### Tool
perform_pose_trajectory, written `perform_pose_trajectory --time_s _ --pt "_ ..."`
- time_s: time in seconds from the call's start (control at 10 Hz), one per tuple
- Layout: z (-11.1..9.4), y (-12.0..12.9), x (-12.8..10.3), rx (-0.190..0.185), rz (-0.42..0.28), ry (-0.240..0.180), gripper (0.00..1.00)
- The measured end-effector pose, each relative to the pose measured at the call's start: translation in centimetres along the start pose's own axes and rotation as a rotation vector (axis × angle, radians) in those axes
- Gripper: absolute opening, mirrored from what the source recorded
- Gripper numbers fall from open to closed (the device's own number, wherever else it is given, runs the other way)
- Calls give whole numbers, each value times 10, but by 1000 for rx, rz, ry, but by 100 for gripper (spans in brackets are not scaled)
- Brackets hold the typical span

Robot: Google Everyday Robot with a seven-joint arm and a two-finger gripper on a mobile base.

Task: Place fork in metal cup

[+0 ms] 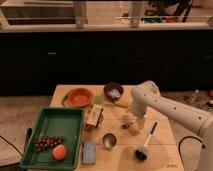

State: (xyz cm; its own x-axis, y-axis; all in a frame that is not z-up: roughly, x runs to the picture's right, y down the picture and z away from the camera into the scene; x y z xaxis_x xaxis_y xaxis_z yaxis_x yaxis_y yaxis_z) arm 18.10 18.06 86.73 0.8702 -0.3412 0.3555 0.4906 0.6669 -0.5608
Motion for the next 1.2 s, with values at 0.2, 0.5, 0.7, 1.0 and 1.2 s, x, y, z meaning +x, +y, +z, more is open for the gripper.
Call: perform_pose_trajectory --time_s 0.2,0.5,0.7,1.0,1.2 --pt "8 -4 -3 0 5 -8 79" --pt "16 -2 -4 -1 13 -8 55" --pt "18 0 -5 -8 14 -7 33" --pt "14 2 -3 -9 19 -8 4" --pt "14 2 -2 -8 16 -5 0"
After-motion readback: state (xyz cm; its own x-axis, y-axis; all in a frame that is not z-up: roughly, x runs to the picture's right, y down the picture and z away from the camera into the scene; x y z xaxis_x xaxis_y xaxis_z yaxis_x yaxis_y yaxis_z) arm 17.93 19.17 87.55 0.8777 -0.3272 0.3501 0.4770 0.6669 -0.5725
